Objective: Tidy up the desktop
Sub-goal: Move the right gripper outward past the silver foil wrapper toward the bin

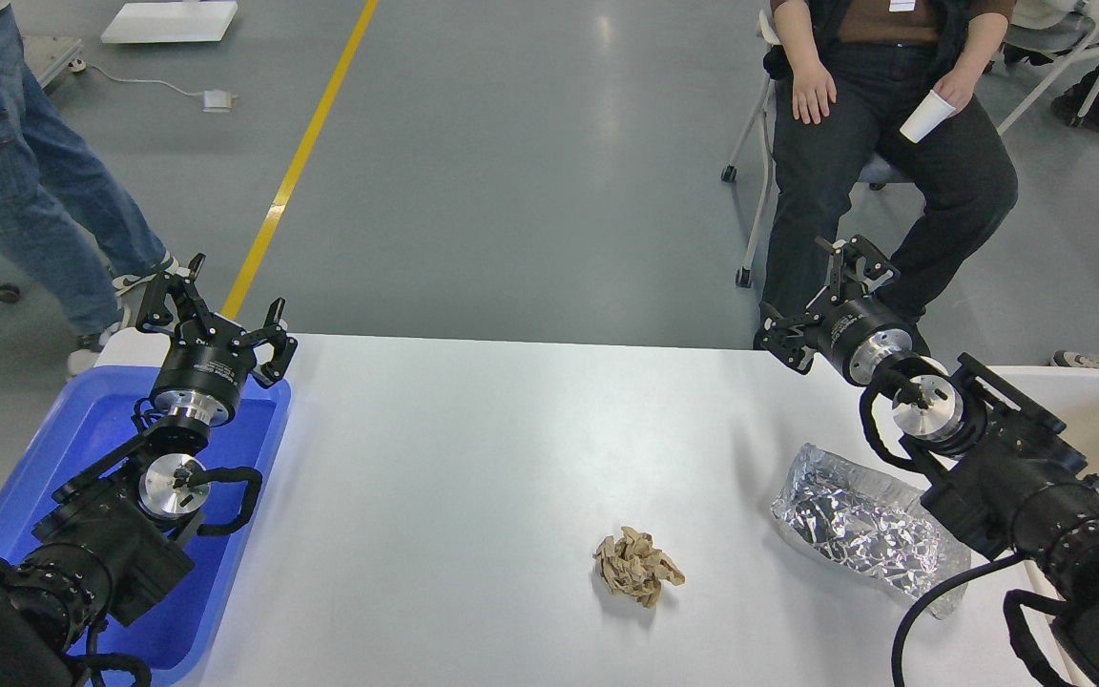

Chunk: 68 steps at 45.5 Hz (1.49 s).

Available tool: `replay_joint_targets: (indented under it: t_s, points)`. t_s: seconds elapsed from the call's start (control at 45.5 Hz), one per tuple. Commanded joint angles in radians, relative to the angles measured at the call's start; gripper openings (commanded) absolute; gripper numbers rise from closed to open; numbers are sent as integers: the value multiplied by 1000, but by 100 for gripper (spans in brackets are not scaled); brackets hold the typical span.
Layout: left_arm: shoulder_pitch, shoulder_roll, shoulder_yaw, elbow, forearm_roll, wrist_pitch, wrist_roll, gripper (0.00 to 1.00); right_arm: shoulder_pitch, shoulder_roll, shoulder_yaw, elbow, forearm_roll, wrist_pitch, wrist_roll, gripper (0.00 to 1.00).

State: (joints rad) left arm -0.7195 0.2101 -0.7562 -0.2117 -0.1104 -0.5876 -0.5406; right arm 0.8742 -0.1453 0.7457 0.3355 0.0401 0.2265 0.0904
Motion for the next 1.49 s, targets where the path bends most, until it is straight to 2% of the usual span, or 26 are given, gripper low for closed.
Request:
replay_joint_targets:
  t_s: [0.0,0.22,0.44,0.659,1.033,1.165,1.473]
  points:
    - [0,-2,0,0,0,0,-1,100,-1,3,0,2,38,2,0,100]
    - [0,0,0,0,0,0,-1,100,3,1,-12,-6,32,-3,0,100]
    - [0,0,1,0,0,0,-1,100,-6,-17,-15,52,23,13,2,100]
    - [0,0,0,0,0,0,-1,100,-43,-175,-78,307,17,-9,2,100]
    - [0,0,0,0,0,0,-1,100,-57,-430,-328,730,-167,-271,2,100]
    - [0,0,0,0,0,0,-1,100,-58,-497,-425,793,-268,-315,3,100]
    - [-1,0,0,0,0,0,-1,100,-52,-646,-595,792,-568,-319,12,100]
